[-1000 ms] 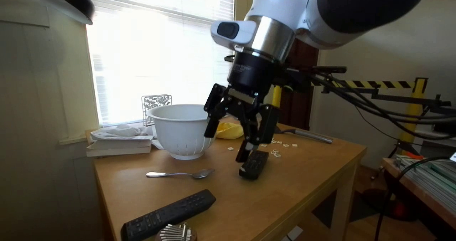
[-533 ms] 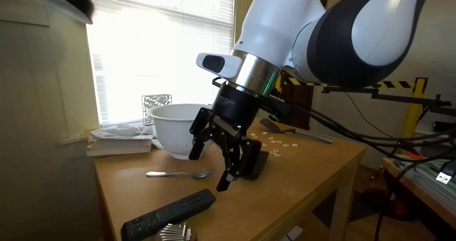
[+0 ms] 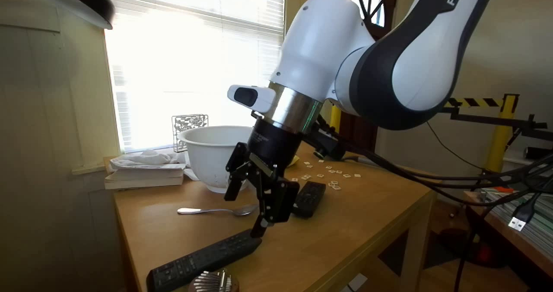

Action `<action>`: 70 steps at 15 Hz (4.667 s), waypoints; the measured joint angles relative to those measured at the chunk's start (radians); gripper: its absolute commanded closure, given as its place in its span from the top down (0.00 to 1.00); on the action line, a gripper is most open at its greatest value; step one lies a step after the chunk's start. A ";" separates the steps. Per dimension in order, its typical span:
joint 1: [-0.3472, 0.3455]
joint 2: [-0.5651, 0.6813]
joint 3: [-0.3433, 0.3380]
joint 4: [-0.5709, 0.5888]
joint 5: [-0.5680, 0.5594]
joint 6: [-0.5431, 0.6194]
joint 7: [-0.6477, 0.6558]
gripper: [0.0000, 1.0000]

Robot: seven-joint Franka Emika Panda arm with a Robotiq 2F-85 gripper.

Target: Move the left remote to the right

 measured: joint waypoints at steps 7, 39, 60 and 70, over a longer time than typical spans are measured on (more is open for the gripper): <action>-0.054 0.109 0.040 0.077 -0.050 0.001 0.000 0.89; 0.275 -0.089 -0.400 0.102 -0.109 -0.080 0.636 0.25; 0.827 -0.457 -0.846 -0.120 -0.415 -0.843 2.065 0.25; 0.474 -0.440 -0.669 -0.191 -0.398 -0.813 2.122 0.25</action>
